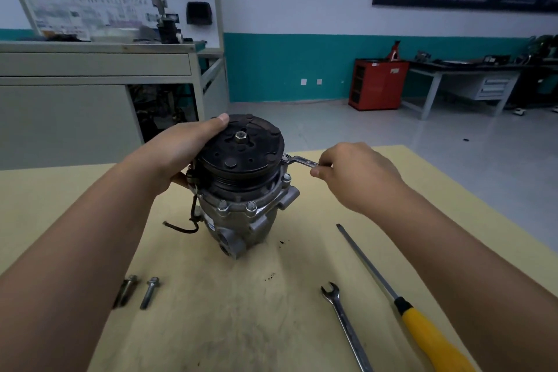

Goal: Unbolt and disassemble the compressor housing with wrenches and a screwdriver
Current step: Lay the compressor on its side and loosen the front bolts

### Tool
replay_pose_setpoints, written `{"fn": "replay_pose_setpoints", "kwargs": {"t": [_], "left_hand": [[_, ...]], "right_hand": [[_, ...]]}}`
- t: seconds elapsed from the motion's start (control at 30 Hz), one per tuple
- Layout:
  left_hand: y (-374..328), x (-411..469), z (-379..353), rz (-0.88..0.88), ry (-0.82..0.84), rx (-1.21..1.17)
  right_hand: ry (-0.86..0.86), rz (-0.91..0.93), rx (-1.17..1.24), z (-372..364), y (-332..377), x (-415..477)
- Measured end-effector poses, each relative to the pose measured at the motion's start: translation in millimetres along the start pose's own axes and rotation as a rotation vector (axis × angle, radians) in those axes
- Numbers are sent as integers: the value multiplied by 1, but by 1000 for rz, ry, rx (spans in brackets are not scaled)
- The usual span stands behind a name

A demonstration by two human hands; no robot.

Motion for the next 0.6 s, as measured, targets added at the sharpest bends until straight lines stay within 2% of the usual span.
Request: {"fn": "replay_pose_setpoints", "kwargs": {"t": [0.1, 0.23, 0.3, 0.37, 0.43, 0.5, 0.53, 0.6], "left_hand": [[0, -2, 0, -1, 0, -9], [0, -3, -1, -3, -6, -24], [-1, -4, -2, -3, -2, -23], [0, -5, -2, -6, 1, -23], [1, -6, -1, -12, -7, -23], [1, -7, -1, -20, -7, -24], [1, -8, 0, -23, -2, -23], [1, -10, 0, -28, 10, -20]], "right_hand": [[63, 37, -5, 4, -6, 20], [92, 207, -187, 11, 5, 53], [38, 388, -352, 15, 17, 63], [-95, 588, -496, 23, 30, 67], [-198, 709, -547, 28, 38, 68], [-160, 721, -500, 27, 38, 73], [-80, 677, -382, 26, 35, 77], [127, 505, 5, 25, 22, 80]]}}
Point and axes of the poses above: each hand's wrist, its own x-axis towards the middle knuckle, its own z-axis out of the back of the hand, y = z × x, the point moved 7 cm from there along x, towards the middle knuckle, and after that the axes turned 2 degrees about -x, right-handed, at the moved point
